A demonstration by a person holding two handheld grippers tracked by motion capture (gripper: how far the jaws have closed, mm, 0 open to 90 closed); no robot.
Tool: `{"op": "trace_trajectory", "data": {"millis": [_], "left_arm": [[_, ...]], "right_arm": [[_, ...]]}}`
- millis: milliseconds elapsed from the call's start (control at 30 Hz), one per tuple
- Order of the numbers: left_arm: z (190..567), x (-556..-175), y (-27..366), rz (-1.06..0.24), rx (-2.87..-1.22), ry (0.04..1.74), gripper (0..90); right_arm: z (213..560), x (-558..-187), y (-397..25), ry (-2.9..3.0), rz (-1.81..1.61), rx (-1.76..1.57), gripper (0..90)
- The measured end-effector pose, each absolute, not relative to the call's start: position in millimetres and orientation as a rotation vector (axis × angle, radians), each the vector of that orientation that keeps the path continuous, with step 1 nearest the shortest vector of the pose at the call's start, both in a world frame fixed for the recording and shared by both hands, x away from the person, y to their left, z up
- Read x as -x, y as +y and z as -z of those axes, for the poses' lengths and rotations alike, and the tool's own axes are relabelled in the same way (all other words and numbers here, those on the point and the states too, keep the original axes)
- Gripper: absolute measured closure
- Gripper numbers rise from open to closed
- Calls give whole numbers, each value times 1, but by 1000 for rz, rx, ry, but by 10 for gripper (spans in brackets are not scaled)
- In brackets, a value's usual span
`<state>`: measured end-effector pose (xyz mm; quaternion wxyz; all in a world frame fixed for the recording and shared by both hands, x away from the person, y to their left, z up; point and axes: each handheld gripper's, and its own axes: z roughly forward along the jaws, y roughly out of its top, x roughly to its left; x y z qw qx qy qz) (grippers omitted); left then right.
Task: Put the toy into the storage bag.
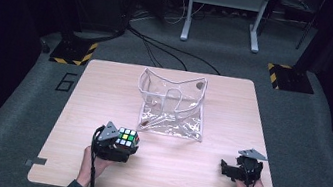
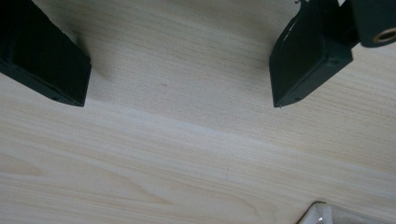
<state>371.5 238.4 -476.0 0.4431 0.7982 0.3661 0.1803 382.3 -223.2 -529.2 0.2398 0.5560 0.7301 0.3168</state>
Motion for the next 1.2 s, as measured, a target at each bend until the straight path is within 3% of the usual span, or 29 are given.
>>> {"op": "trace_trajectory", "data": {"millis": [1200], "left_arm": [[441,-407,224,-429,-1990,845,164]], "right_arm": [[529,-382,-224,2003,-864,-1517,47]]}}
